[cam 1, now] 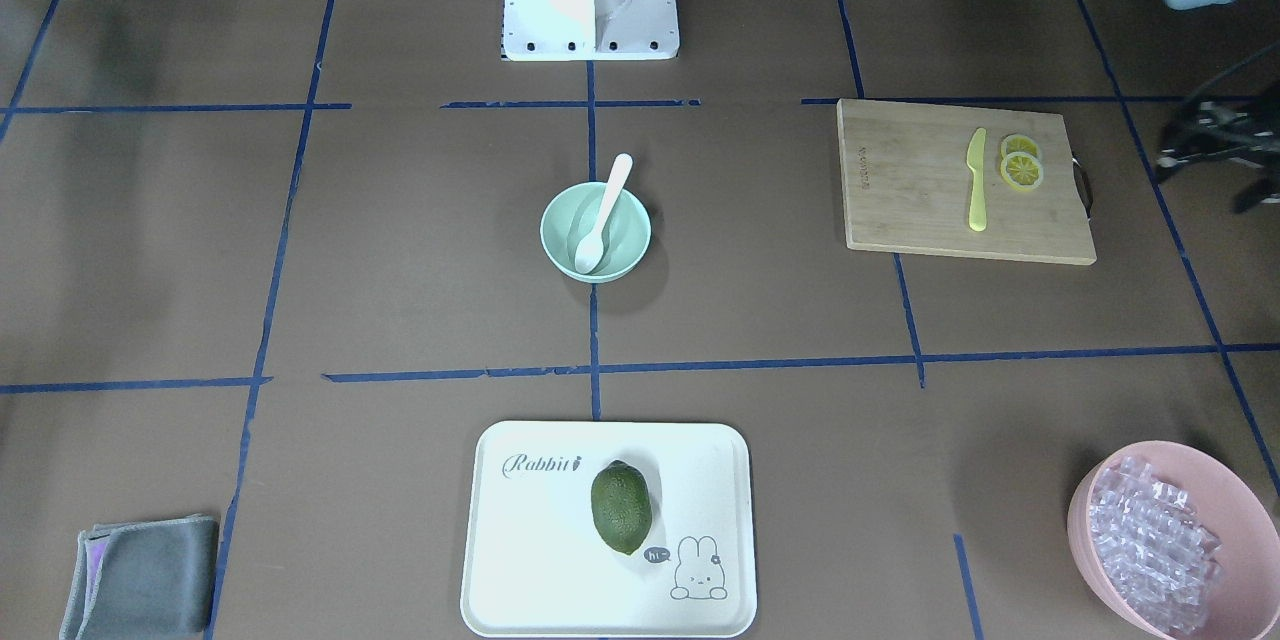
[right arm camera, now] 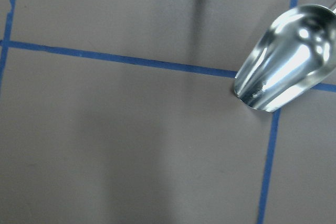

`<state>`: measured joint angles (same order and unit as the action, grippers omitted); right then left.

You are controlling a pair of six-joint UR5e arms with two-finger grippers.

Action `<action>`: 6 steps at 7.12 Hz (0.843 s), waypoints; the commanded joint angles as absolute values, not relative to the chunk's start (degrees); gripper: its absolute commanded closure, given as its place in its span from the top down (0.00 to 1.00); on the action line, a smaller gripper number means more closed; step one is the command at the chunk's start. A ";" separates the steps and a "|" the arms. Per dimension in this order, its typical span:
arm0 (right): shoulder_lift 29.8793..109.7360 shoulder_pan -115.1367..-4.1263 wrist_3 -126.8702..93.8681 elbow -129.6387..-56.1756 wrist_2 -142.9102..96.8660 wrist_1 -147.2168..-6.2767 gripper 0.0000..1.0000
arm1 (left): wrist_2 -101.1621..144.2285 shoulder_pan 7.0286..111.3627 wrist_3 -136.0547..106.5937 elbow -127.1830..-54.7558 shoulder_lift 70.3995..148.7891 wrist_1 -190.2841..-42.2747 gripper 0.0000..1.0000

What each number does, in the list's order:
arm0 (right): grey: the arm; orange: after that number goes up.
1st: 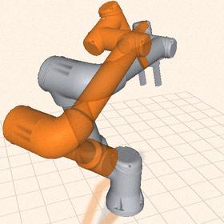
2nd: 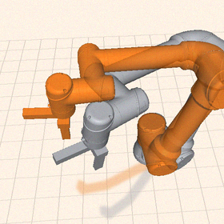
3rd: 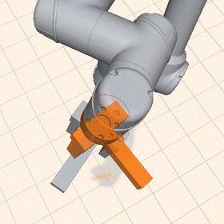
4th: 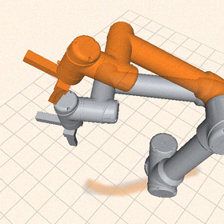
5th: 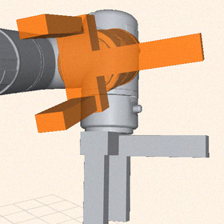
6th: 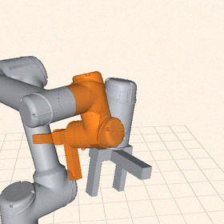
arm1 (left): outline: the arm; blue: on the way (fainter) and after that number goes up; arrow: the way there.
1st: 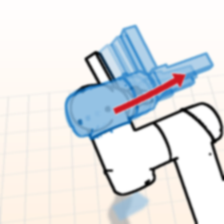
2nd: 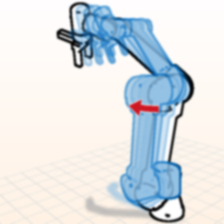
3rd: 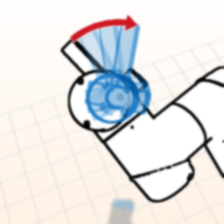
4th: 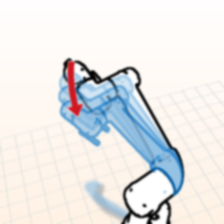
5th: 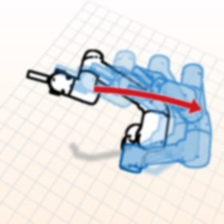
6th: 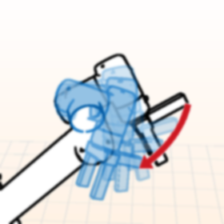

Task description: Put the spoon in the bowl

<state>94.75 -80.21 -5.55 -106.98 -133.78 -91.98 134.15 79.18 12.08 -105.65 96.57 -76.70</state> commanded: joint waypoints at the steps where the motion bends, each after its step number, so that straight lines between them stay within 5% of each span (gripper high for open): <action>1: 97.02 -84.37 5.69 -103.90 -134.90 -96.59 1.00 | 137.62 87.96 23.10 -94.45 95.45 -74.89 0.99; 6: 97.82 -85.61 5.10 -104.32 -134.39 -96.42 1.00 | 137.55 89.56 16.72 -93.16 92.64 -74.80 0.99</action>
